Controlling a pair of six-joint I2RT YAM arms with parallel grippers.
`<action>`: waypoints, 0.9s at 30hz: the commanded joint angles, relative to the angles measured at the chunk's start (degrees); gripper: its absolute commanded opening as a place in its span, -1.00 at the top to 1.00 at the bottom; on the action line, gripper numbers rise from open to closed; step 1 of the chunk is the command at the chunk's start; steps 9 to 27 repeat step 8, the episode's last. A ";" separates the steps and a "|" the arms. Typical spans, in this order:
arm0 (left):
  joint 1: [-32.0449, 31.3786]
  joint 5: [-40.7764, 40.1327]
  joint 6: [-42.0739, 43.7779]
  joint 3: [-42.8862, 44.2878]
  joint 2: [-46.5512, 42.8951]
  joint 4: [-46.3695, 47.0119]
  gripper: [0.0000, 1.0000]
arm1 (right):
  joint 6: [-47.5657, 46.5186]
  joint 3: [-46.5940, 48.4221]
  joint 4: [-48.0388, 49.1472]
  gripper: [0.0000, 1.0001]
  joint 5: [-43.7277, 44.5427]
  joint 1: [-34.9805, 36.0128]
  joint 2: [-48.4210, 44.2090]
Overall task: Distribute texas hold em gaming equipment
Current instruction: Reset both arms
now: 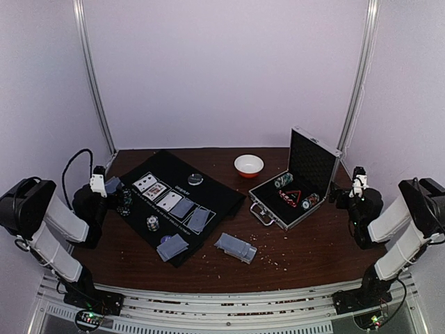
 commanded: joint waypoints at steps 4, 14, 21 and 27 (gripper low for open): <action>-0.24 -0.78 -0.47 0.69 0.02 4.12 -0.96 | -0.73 1.38 -0.53 -1.00 -0.95 -0.11 0.18; -0.22 -0.80 -0.47 0.72 0.04 4.15 -0.97 | -0.77 1.39 -0.45 -1.00 -0.96 -0.15 0.18; -0.22 -0.80 -0.47 0.72 0.04 4.15 -0.97 | -0.77 1.39 -0.45 -1.00 -0.96 -0.15 0.18; -0.22 -0.80 -0.47 0.72 0.04 4.15 -0.97 | -0.77 1.39 -0.45 -1.00 -0.96 -0.15 0.18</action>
